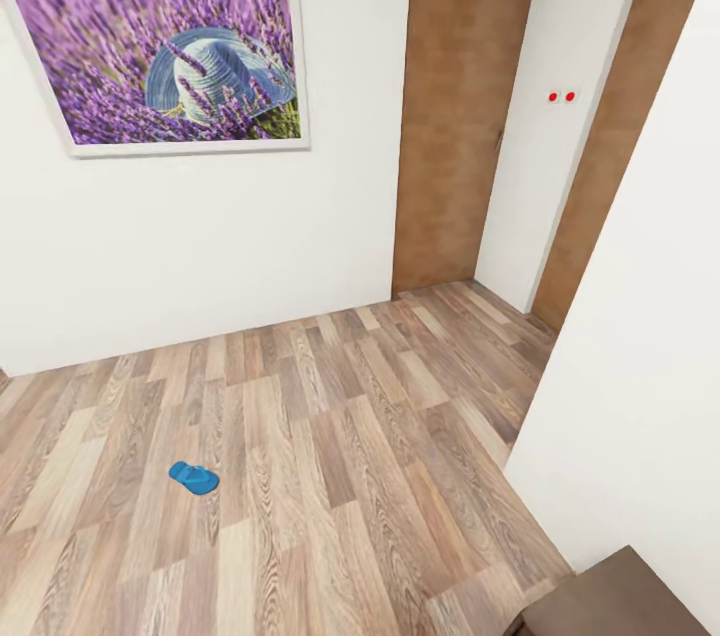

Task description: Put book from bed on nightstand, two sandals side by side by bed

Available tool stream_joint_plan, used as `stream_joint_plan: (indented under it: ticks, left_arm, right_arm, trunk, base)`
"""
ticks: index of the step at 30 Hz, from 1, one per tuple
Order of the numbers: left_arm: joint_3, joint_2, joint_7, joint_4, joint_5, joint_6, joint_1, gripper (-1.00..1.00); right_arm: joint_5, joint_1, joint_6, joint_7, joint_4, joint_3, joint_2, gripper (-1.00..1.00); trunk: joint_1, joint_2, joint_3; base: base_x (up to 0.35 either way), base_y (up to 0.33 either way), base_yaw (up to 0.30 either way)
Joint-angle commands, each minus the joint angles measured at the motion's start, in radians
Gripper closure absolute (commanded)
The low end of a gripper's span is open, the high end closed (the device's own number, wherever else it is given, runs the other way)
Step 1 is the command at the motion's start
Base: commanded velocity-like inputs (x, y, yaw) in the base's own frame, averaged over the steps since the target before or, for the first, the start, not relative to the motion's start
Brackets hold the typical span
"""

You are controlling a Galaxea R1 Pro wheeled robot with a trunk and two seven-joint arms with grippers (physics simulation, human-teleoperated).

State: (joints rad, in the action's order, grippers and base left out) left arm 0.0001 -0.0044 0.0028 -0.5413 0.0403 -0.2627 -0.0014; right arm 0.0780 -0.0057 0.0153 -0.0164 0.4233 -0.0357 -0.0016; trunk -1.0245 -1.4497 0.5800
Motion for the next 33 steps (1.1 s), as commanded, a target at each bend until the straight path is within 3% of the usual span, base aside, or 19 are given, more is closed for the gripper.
stream_joint_plan:
  ticks: [1,27,33]
  left_arm:
    - [0.0,0.0,0.0,0.0,0.004,-0.002,0.0,-1.0]
    - [0.001,0.0,0.0,0.0,0.004,-0.002,0.0,-1.0]
    - [0.0,0.001,0.0,0.0,0.004,-0.003,0.0,-1.0]
  right_arm:
    - [0.008,0.0,0.002,-0.002,0.0,-0.001,0.0,-1.0]
    - [0.008,0.0,0.002,-0.002,0.0,-0.001,0.0,-1.0]
    - [0.008,0.0,0.002,-0.002,0.0,-0.001,0.0,-1.0]
  trunk:
    - [0.0,0.0,0.001]
    - [0.0,0.0,0.001]
    - [0.0,0.0,0.001]
  base:
    - [0.299,0.0,0.031]
    - [0.314,0.0,0.003]
    - [0.115,0.0,0.016]
